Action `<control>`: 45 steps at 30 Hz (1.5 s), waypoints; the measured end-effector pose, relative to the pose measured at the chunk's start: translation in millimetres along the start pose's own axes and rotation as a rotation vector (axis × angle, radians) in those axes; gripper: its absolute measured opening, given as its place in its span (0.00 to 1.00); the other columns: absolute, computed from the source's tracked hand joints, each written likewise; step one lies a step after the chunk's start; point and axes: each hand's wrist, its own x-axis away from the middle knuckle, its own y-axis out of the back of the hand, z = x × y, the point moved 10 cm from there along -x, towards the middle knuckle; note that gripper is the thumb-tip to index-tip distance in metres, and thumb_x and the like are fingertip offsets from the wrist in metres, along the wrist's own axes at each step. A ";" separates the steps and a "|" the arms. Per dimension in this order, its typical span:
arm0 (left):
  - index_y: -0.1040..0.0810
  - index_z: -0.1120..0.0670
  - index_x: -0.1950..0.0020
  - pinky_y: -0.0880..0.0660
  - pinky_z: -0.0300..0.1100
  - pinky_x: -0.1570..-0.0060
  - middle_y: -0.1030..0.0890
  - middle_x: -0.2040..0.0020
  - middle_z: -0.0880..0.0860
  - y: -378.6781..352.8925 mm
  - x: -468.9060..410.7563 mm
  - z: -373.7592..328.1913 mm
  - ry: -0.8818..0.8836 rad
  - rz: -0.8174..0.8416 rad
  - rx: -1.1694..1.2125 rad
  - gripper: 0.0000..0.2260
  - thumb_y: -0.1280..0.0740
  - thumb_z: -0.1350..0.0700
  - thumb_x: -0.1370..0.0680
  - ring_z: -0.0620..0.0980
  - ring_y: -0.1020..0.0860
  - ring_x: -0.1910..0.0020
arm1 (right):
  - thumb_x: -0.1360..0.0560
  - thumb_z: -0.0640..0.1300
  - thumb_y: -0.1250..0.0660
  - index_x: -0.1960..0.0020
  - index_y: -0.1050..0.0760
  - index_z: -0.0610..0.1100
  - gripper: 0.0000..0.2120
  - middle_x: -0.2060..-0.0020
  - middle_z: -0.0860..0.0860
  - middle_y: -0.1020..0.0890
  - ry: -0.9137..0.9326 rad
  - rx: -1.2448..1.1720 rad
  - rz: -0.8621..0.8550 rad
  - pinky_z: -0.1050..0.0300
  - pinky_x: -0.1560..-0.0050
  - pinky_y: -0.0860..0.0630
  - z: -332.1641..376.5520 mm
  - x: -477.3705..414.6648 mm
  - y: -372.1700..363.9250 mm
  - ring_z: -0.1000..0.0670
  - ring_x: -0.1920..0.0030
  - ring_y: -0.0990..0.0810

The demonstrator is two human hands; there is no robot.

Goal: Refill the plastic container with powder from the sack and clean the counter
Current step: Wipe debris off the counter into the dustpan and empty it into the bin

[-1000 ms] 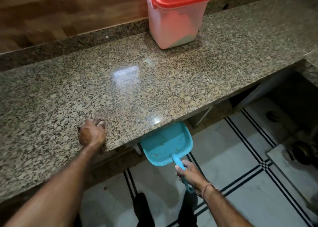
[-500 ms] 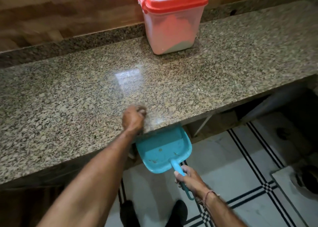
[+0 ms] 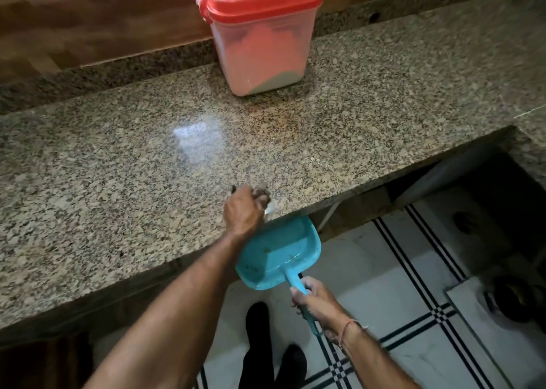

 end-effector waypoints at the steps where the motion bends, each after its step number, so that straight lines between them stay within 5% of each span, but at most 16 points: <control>1: 0.24 0.52 0.45 0.18 0.50 0.55 0.18 0.52 0.51 -6.5 -8.6 -10.7 -0.010 0.024 0.057 0.09 0.35 0.47 0.17 0.51 0.18 0.56 | 0.20 0.42 0.34 0.51 0.26 0.42 0.03 0.66 0.49 0.20 -0.006 -0.014 -0.009 0.63 0.67 0.27 -0.2 0.1 5.8 0.54 0.68 0.24; 5: 0.23 0.59 0.39 0.31 0.40 0.64 0.18 0.46 0.59 49.2 -51.6 11.8 0.145 -0.163 0.043 0.10 0.36 0.54 0.16 0.50 0.26 0.59 | 0.20 0.43 0.35 0.45 0.25 0.39 0.07 0.63 0.48 0.19 -0.025 -0.041 -0.041 0.63 0.63 0.26 2.1 6.3 32.5 0.54 0.65 0.24; 9: 0.26 0.61 0.43 0.35 0.39 0.70 0.23 0.57 0.55 94.9 -77.1 59.5 0.354 -0.277 0.020 0.07 0.35 0.57 0.16 0.48 0.29 0.65 | 0.19 0.42 0.35 0.47 0.25 0.41 0.05 0.63 0.48 0.20 -0.014 -0.068 -0.067 0.63 0.61 0.25 8.8 2.4 46.0 0.56 0.64 0.24; 13: 0.16 0.53 0.47 0.26 0.33 0.73 0.15 0.52 0.49 41.8 -89.9 -9.6 0.086 -0.152 0.019 0.06 0.33 0.60 0.18 0.43 0.20 0.62 | 0.18 0.41 0.35 0.46 0.25 0.40 0.05 0.62 0.47 0.21 -0.031 -0.096 -0.080 0.66 0.65 0.26 15.4 -13.2 42.5 0.56 0.66 0.24; 17: 0.20 0.59 0.41 0.22 0.50 0.48 0.17 0.44 0.59 -26.2 -65.6 -90.2 -0.228 0.030 0.007 0.10 0.30 0.59 0.21 0.59 0.19 0.45 | 0.19 0.42 0.34 0.42 0.22 0.43 0.07 0.62 0.49 0.21 -0.063 -0.101 -0.119 0.66 0.64 0.25 24.2 -25.1 40.9 0.55 0.64 0.23; 19: 0.20 0.59 0.40 0.22 0.47 0.47 0.17 0.42 0.59 -28.5 -74.7 -96.7 -0.255 0.042 0.047 0.10 0.32 0.60 0.20 0.56 0.18 0.45 | 0.19 0.43 0.33 0.42 0.22 0.43 0.07 0.64 0.50 0.20 -0.075 -0.126 -0.145 0.65 0.65 0.26 27.1 -26.9 42.6 0.56 0.67 0.23; 23: 0.17 0.53 0.47 0.24 0.29 0.68 0.15 0.44 0.47 32.5 -149.2 -53.5 -0.007 -0.166 0.320 0.10 0.38 0.58 0.16 0.38 0.18 0.58 | 0.20 0.41 0.33 0.43 0.23 0.39 0.08 0.64 0.47 0.19 -0.081 -0.160 -0.173 0.62 0.63 0.25 23.7 -32.1 51.3 0.55 0.67 0.22; 26: 0.19 0.53 0.37 0.26 0.25 0.65 0.17 0.44 0.48 56.5 -194.1 -25.2 0.155 -0.213 0.275 0.10 0.35 0.58 0.17 0.40 0.22 0.58 | 0.20 0.41 0.32 0.43 0.23 0.40 0.08 0.65 0.47 0.17 -0.095 -0.187 -0.190 0.62 0.64 0.24 21.0 -35.1 53.2 0.54 0.67 0.21; 29: 0.18 0.48 0.40 0.18 0.40 0.49 0.16 0.40 0.48 26.9 -199.5 -59.7 -0.026 -0.058 0.257 0.09 0.29 0.56 0.20 0.46 0.17 0.47 | 0.21 0.42 0.31 0.44 0.22 0.40 0.08 0.64 0.48 0.16 -0.131 -0.193 -0.190 0.63 0.66 0.25 21.4 -40.5 49.7 0.55 0.67 0.19; 33: 0.14 0.47 0.47 0.18 0.32 0.62 0.15 0.48 0.39 -50.5 -139.2 -123.4 -0.331 0.294 0.273 0.06 0.30 0.56 0.20 0.33 0.16 0.57 | 0.20 0.43 0.31 0.43 0.21 0.38 0.09 0.70 0.51 0.20 -0.136 -0.135 -0.185 0.66 0.69 0.28 28.0 -47.3 49.8 0.57 0.72 0.22; 36: 0.14 0.49 0.46 0.16 0.37 0.58 0.13 0.47 0.43 -71.3 -129.9 -129.6 -0.407 0.381 0.282 0.05 0.29 0.55 0.20 0.35 0.15 0.53 | 0.20 0.43 0.32 0.44 0.22 0.39 0.08 0.69 0.51 0.19 -0.127 -0.132 -0.196 0.66 0.69 0.27 37.0 -48.6 53.1 0.58 0.72 0.21; 39: 0.13 0.47 0.51 0.15 0.44 0.53 0.14 0.44 0.40 -34.0 -190.9 -110.3 -0.235 0.266 0.439 0.03 0.27 0.53 0.22 0.39 0.15 0.46 | 0.20 0.42 0.32 0.44 0.23 0.41 0.07 0.66 0.49 0.19 -0.118 -0.175 -0.210 0.66 0.68 0.26 41.8 -51.4 58.1 0.58 0.71 0.21; 42: 0.16 0.43 0.41 0.17 0.52 0.46 0.15 0.42 0.38 -6.6 -241.5 -92.3 -0.099 0.088 0.307 0.13 0.26 0.44 0.25 0.41 0.16 0.47 | 0.20 0.40 0.32 0.43 0.23 0.40 0.07 0.64 0.47 0.19 -0.125 -0.216 -0.234 0.64 0.67 0.25 37.4 -54.4 64.5 0.57 0.70 0.22; 45: 0.16 0.39 0.41 0.18 0.49 0.45 0.17 0.41 0.34 -38.2 -228.0 -127.8 -0.259 0.140 0.186 0.11 0.30 0.41 0.23 0.38 0.16 0.52 | 0.20 0.41 0.31 0.43 0.22 0.41 0.07 0.63 0.47 0.18 -0.133 -0.239 -0.255 0.63 0.65 0.24 34.7 -53.4 66.7 0.56 0.68 0.21</control>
